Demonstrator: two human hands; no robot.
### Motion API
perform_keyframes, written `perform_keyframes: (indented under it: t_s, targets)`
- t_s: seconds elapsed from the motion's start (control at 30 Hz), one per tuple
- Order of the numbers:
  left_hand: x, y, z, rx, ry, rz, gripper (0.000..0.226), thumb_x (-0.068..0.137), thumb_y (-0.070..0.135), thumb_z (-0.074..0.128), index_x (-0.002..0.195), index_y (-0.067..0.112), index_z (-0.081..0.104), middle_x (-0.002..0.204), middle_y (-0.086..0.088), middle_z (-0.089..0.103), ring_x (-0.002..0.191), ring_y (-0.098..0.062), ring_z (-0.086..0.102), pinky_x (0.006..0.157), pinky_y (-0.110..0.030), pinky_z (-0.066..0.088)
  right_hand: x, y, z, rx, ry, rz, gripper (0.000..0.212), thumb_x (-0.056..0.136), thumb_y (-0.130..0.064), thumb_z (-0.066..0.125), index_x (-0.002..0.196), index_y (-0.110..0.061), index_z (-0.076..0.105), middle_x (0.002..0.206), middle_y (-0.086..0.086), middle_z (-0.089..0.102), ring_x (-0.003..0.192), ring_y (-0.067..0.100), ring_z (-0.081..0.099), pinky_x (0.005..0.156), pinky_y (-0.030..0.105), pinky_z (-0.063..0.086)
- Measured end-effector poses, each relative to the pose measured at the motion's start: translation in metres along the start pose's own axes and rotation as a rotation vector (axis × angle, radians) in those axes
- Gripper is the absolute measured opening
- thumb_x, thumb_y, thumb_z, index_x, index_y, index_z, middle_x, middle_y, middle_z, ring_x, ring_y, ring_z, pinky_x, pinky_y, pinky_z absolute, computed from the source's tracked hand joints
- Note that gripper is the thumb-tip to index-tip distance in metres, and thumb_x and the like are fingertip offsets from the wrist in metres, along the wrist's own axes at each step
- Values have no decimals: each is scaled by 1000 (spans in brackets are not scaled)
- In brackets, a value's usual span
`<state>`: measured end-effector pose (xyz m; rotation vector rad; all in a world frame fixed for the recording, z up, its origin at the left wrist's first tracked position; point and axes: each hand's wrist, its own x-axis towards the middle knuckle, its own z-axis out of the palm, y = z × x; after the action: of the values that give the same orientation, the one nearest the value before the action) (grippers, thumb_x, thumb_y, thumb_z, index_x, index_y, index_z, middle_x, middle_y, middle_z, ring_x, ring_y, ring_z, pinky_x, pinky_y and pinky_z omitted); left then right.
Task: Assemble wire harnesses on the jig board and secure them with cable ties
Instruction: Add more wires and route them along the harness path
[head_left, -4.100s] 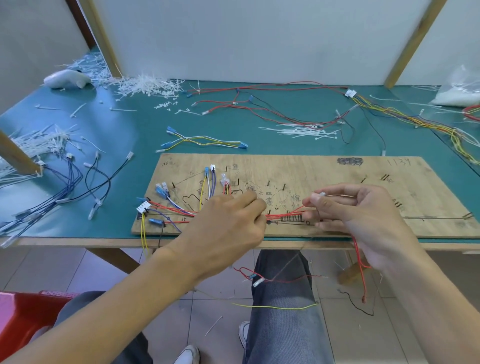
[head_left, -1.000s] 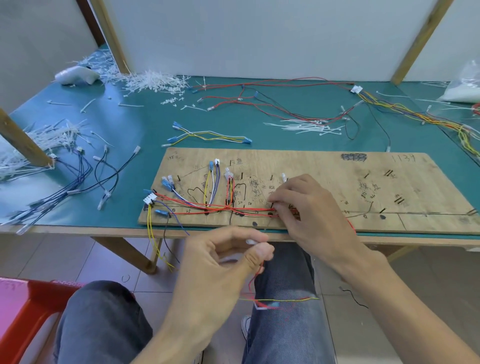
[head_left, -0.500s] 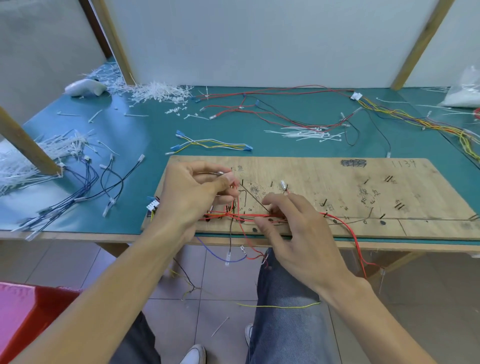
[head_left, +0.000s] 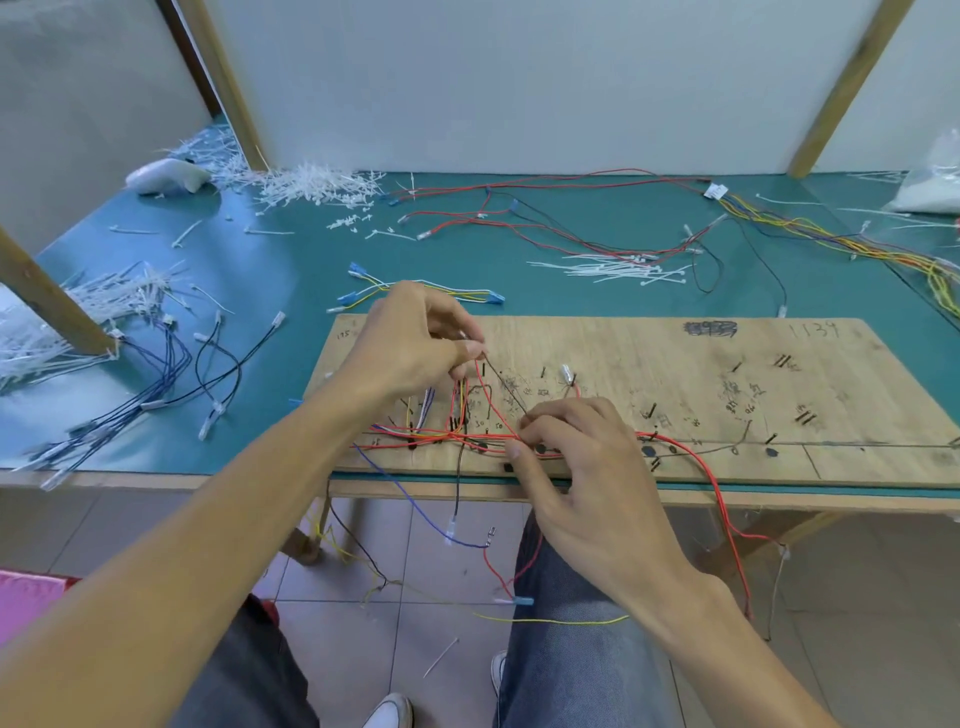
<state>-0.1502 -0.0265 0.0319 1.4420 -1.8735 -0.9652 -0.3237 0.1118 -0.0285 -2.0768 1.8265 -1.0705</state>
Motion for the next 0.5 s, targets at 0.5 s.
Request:
perform_keyframes:
  t_s: [0.5]
  targets:
    - [8,2,4,663,17,96,8,81,43,86,83,40,78,94,12,68,94,-20,63,68,-33,41,-19,17,-10,-25,-56,-212,14,104,-29,64,98,-19,72,121,-5,59,123,17,55,103,45,44]
